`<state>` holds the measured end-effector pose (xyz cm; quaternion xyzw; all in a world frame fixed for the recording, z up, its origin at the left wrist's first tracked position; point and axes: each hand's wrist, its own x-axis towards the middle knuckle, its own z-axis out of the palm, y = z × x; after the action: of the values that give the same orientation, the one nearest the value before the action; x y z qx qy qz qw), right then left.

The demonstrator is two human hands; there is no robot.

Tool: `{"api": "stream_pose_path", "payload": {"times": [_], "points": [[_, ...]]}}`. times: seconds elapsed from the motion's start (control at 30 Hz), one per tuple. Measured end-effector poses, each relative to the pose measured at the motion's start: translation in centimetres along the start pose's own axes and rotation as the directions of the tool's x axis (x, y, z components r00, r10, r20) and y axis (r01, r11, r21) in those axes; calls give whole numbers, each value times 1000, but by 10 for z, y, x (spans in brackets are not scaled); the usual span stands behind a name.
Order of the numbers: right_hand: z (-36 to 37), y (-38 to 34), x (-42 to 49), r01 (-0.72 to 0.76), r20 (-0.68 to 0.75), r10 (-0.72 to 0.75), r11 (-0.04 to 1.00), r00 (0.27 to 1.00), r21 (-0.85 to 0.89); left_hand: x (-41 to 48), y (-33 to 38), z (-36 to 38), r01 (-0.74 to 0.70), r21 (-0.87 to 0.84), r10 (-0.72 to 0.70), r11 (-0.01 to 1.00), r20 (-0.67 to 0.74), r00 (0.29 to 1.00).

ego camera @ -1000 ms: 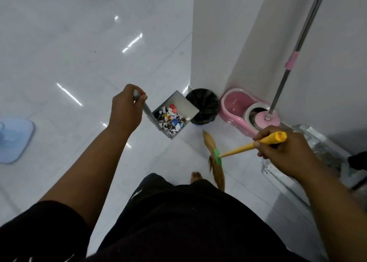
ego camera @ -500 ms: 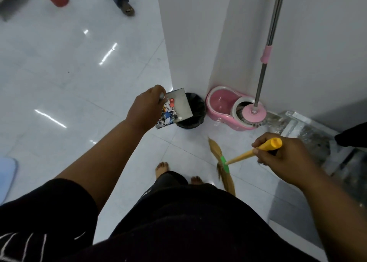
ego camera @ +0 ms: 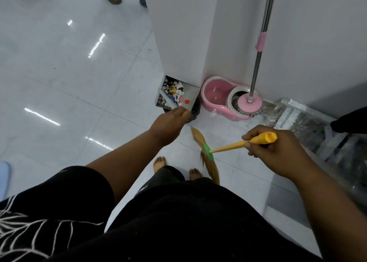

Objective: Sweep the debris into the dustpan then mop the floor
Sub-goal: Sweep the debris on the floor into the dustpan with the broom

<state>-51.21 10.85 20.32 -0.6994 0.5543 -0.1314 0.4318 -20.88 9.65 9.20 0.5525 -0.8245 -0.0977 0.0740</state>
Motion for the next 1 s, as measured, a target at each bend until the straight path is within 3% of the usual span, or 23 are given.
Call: {"api": "stream_pose_path", "payload": {"times": [0.17, 0.33, 0.5, 0.6, 0.67, 0.73, 0.77, 0.83, 0.93, 1.0], "points": [[-2, 11, 0, 9, 16, -9, 1000, 1000, 18, -6, 6, 21, -54, -4, 54, 999, 53, 997], [0, 18, -2, 12, 27, -12, 1000, 1000, -21, -12, 19, 31, -57, -176, 63, 983, 26, 998], [-2, 24, -2, -6, 40, 8, 999, 999, -51, -19, 34, 43, 149, -355, -108, 923, 134, 985], [-4, 27, -3, -16, 38, 18, 998, 999, -65, -19, 45, 45, 352, -466, -302, 812, 179, 936], [-3, 28, -4, -19, 42, 22, 997, 999, -70, -12, 51, 41, 586, -550, -541, 595, 266, 798], [-2, 28, -5, -18, 46, 21, 997, 999, -69, -5, 46, 38, 781, -603, -711, 160, 479, 515], [-1, 28, -5, -17, 48, 20, 998, 999, -66, -2, 43, 37, 783, -618, -716, -64, 575, 396], [1, 28, -7, -14, 55, 17, 998, 998, -58, 0, 32, 51, 744, -601, -705, -291, 661, 258], [4, 29, -10, -1, 67, 5, 999, 998, -52, -3, 29, 45, 765, -526, -688, -371, 709, 154], [6, 29, -13, 1, 68, 3, 999, 998, -52, -8, 27, 46, 811, -486, -680, -324, 716, 157]]}}
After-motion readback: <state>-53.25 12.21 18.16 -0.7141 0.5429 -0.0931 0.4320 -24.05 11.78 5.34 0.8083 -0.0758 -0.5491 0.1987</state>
